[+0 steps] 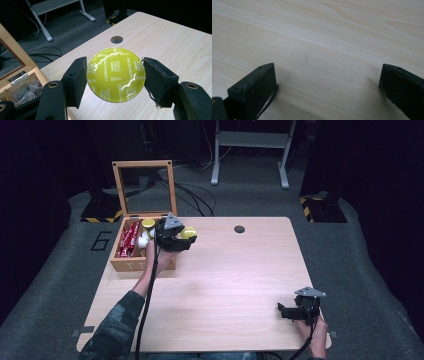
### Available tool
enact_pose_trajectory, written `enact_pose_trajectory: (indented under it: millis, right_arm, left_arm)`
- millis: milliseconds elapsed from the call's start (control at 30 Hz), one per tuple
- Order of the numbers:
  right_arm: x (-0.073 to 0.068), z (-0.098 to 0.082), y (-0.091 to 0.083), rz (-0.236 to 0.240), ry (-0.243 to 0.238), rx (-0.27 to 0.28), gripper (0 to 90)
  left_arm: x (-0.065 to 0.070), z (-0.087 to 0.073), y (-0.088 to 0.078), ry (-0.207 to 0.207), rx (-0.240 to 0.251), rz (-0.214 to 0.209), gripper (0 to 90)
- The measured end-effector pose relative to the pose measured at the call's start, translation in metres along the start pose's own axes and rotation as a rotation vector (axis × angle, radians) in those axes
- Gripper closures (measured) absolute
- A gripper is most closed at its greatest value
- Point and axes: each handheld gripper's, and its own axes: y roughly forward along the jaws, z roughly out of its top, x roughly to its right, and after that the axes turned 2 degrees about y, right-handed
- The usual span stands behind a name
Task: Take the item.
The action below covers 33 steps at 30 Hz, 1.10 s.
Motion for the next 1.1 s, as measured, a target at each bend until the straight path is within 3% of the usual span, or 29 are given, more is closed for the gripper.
enact_pose_trajectory:
  millis: [1100]
  right_arm:
    - [-0.001,0.000,0.000,-0.002,0.000,0.002,0.8]
  left_arm:
    - [0.023,-0.007,0.042,-0.018,-0.043,-0.049,37.7]
